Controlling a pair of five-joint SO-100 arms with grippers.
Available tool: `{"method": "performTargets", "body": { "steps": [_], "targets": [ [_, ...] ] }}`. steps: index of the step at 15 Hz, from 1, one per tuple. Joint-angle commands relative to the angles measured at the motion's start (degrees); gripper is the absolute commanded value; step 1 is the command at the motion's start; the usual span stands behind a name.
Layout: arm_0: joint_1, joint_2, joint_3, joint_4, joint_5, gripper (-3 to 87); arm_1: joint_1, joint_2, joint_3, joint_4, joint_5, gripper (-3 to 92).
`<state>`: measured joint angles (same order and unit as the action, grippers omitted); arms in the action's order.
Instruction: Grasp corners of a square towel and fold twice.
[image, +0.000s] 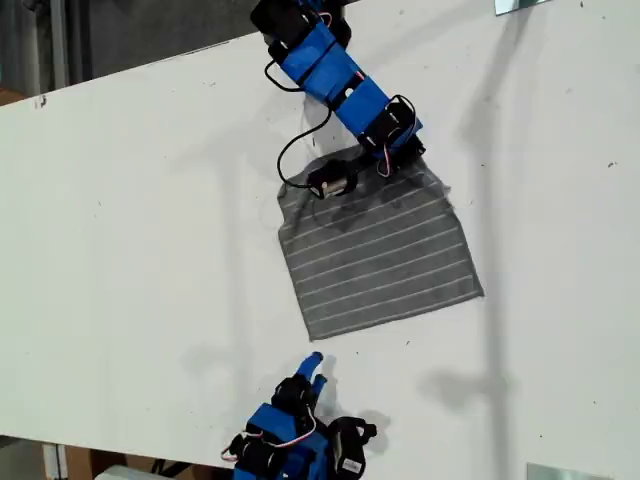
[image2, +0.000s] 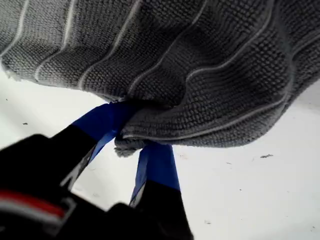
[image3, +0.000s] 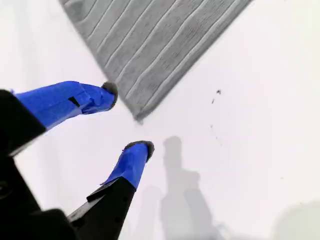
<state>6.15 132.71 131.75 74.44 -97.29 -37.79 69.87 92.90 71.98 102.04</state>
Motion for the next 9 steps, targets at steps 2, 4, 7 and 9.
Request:
{"method": "performTargets", "body": {
  "steps": [2, 4, 7, 9],
  "targets": [
    [13.6, -47.4, -50.5, 5.8, -0.4, 22.6, 0.3, 0.7, -3.5, 1.8, -0.4, -0.1],
    [18.4, -51.4, -56.5, 4.7, -3.8, 23.1, -0.3, 0.4, -3.5, 1.8, 0.0, -0.1],
    [24.5, -60.0, -67.2, 4.6, -7.6, 24.0, -0.4, -0.7, -3.5, 1.7, 0.2, -0.1],
    [26.8, -69.1, -79.3, 4.0, -6.9, 24.6, -0.1, -0.8, -3.5, 1.7, 0.1, -0.1]
  ]
}}
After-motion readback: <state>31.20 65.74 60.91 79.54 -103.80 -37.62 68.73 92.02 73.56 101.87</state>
